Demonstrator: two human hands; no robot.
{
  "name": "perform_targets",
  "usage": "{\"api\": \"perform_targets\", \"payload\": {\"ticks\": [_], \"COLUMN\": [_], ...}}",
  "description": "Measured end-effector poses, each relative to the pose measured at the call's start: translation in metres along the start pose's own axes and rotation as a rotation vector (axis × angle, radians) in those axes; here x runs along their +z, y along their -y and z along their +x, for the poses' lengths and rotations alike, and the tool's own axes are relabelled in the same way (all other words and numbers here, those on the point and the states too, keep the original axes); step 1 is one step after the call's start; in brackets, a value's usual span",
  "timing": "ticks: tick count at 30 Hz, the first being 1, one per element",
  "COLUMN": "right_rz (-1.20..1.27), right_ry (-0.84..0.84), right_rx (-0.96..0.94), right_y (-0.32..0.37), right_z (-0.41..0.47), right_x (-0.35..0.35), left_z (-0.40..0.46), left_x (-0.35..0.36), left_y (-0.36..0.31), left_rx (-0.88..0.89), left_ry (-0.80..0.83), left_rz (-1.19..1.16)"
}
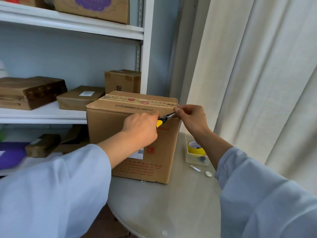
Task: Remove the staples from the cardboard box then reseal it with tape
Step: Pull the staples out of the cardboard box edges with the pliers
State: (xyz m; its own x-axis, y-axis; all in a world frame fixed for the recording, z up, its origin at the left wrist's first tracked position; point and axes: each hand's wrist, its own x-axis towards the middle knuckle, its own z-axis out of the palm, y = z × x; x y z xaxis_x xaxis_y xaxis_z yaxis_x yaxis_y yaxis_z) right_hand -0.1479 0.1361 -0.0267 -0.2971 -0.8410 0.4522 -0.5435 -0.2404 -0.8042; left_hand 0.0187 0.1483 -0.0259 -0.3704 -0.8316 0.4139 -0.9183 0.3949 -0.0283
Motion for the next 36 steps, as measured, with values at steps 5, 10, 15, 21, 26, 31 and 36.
{"api": "perform_targets", "payload": {"ticks": [5,10,15,21,26,31,36], "right_rz": [-0.043,-0.096,-0.112,-0.124,-0.044,0.138,0.032], "right_ry": [-0.003,-0.003,-0.039,-0.1,-0.189,-0.329,-0.233], "right_rx": [0.007,0.013,0.04,0.019,0.047,0.187,0.262], "right_y": [0.006,0.008,0.013,0.026,0.026,0.015,-0.01], "right_z": [0.002,0.002,0.006,0.008,0.008,0.014,0.007], "right_x": [-0.002,-0.003,-0.003,-0.002,-0.01,-0.027,-0.039], "left_z": [0.012,0.018,0.016,0.015,0.013,0.011,0.014], "left_x": [-0.017,-0.018,-0.015,-0.011,-0.02,-0.026,-0.016], "left_y": [0.01,0.017,0.016,0.009,0.007,-0.015,-0.047], "left_rx": [0.088,0.11,0.048,-0.063,0.018,0.065,0.02], "left_ry": [-0.054,0.011,0.058,0.096,-0.099,-0.066,0.243], "left_rz": [0.14,0.109,-0.034,-0.228,-0.032,-0.067,-0.203]}}
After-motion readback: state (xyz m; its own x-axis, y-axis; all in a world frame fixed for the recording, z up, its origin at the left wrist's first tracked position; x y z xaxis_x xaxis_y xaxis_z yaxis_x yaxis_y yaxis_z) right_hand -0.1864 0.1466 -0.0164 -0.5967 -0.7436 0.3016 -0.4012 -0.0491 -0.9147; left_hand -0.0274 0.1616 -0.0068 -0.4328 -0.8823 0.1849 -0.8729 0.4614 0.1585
